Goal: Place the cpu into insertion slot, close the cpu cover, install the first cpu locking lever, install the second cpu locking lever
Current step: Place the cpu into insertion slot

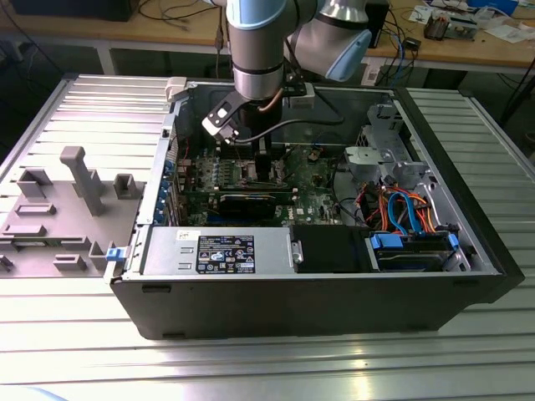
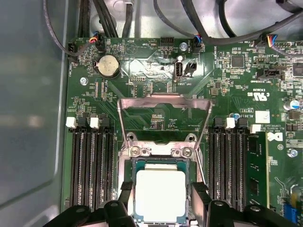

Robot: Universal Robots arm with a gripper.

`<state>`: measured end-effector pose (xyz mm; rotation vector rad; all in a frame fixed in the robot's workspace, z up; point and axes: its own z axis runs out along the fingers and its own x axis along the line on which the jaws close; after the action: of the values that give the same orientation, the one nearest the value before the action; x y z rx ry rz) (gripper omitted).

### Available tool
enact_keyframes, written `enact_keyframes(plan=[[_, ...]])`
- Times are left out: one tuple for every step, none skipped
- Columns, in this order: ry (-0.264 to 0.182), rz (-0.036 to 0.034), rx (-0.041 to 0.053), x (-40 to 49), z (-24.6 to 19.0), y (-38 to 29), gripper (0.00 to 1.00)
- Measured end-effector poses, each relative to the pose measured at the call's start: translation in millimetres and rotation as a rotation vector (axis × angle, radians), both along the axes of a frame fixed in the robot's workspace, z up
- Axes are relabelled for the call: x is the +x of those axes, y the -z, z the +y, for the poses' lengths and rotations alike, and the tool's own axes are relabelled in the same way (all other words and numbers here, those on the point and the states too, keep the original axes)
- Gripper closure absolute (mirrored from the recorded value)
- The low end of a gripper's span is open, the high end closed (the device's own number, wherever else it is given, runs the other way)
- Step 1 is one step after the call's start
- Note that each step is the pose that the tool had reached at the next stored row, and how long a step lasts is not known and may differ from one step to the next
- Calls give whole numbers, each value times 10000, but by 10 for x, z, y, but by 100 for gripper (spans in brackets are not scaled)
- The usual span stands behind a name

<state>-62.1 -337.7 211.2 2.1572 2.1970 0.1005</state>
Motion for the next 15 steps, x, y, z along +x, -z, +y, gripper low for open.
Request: enact_keyframes(plan=[[-2,36,0,2,0,-32,42],[1,167,1,22,0,-40,55],[1,243,3,32,0,-41,60],[0,314,4,41,0,-41,66],[0,343,2,43,0,-42,73],[1,344,2,43,0,-42,73],[1,344,1,43,0,-42,78],[1,344,2,43,0,-42,84],[1,344,2,43,0,-42,89],[0,344,3,43,0,-42,89],[1,344,3,42,0,-42,89],[1,344,2,42,0,-42,89],[1,344,3,42,0,-42,89],[1,344,3,42,0,-42,89],[1,344,3,42,0,-42,89]])
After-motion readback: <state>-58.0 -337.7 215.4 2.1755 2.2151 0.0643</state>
